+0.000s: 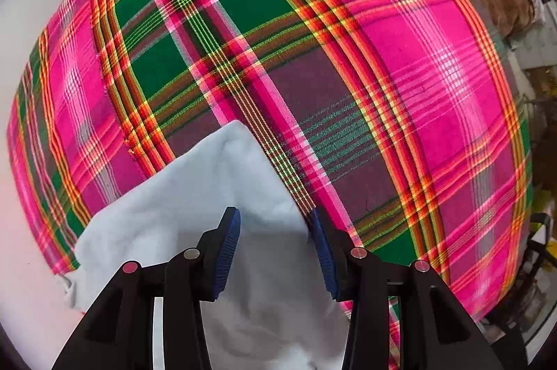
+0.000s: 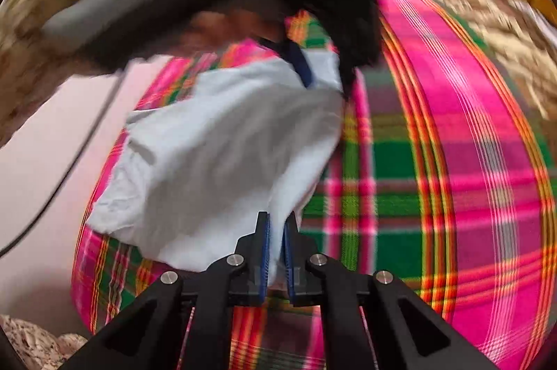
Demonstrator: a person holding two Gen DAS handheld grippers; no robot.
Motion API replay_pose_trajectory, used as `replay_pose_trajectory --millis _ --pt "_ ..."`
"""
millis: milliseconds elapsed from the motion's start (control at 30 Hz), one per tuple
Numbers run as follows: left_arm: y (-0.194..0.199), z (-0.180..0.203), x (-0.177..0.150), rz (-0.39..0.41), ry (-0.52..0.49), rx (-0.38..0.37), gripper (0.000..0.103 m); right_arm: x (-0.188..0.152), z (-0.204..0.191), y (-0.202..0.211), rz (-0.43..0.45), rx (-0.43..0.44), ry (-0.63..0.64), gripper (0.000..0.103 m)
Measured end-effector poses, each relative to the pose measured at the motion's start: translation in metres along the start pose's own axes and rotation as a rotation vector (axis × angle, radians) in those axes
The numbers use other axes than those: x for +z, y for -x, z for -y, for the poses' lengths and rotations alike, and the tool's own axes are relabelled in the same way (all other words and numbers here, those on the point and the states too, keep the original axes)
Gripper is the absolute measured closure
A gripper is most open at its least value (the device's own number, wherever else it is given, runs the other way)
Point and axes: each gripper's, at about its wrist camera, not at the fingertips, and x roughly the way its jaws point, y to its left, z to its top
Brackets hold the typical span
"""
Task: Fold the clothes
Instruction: 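Grasp the shirt edge with both grippers and lift it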
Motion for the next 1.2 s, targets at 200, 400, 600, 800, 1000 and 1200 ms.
replay_pose_trajectory --millis 200,400,600,800,1000,1200 --pt "-0.004 0.008 0.002 -0.035 -0.033 0.102 0.059 0.016 -0.018 -0.001 0.030 0.013 0.078 0.095" --pt "0.008 -0.017 0.003 -0.036 -0.006 0.031 0.092 0.012 -0.015 0.005 0.026 0.010 0.057 0.095" --pt "0.029 -0.051 -0.010 0.017 -0.013 -0.121 0.095 0.011 -0.010 0.011 0.035 0.022 0.023 0.095" --pt "0.047 -0.047 -0.005 0.060 -0.010 -0.139 0.095 0.014 0.001 0.025 0.066 -0.011 -0.009 0.096" --pt "0.066 -0.021 0.003 0.094 -0.036 -0.177 0.095 0.011 0.030 0.044 0.084 -0.054 -0.076 0.096" --pt "0.086 0.017 0.010 0.131 -0.071 -0.237 0.095 0.008 0.058 0.071 0.115 -0.122 -0.113 0.096"
